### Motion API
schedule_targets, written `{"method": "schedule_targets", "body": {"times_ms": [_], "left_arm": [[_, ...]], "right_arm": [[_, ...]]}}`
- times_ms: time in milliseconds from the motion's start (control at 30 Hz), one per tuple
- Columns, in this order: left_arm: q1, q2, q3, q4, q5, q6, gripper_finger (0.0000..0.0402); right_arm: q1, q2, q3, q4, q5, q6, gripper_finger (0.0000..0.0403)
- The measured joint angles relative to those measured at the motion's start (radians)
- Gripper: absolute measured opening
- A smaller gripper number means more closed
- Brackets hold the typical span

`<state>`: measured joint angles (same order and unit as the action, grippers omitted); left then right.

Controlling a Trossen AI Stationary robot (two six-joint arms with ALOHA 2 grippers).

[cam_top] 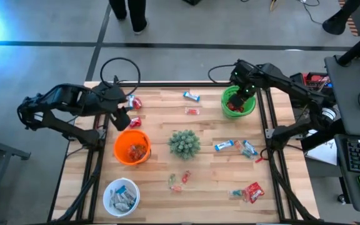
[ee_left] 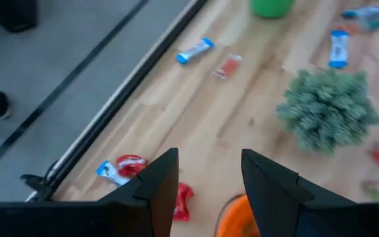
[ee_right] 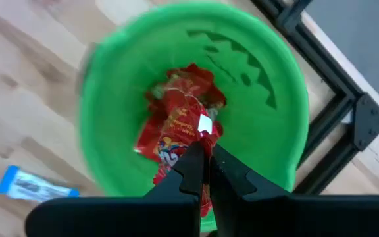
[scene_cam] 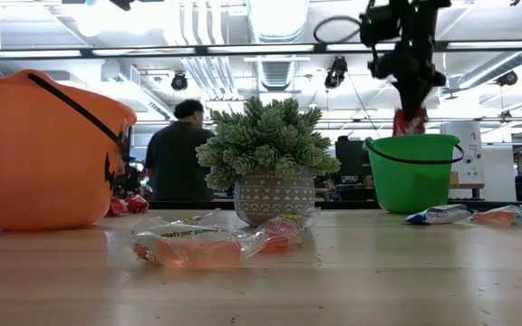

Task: Sort candy
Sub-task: Put the red candy into the green bucket

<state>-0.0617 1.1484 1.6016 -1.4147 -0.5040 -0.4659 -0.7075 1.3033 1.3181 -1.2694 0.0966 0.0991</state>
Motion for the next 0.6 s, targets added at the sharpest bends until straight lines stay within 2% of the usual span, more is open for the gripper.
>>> {"method": "schedule_targets", "body": {"times_ms": [300,467,600], "left_arm": [[0.014,0.003,0.0,0.0,-0.106,-0.026,0.0149],[0.014,0.023,0.0,0.0,-0.107,-0.018,0.0149],[0.014,0.044,0.0,0.0,-0.106,0.016,0.0149]], "right_arm": [[-0.059,0.005,-0.046,0.059,0.0,-0.093,0.0009],[-0.059,0.002,-0.039,0.072,0.0,-0.122,0.0012],[-0.059,0.006,-0.031,0.07,-0.029,-0.128,0.0031]]}}
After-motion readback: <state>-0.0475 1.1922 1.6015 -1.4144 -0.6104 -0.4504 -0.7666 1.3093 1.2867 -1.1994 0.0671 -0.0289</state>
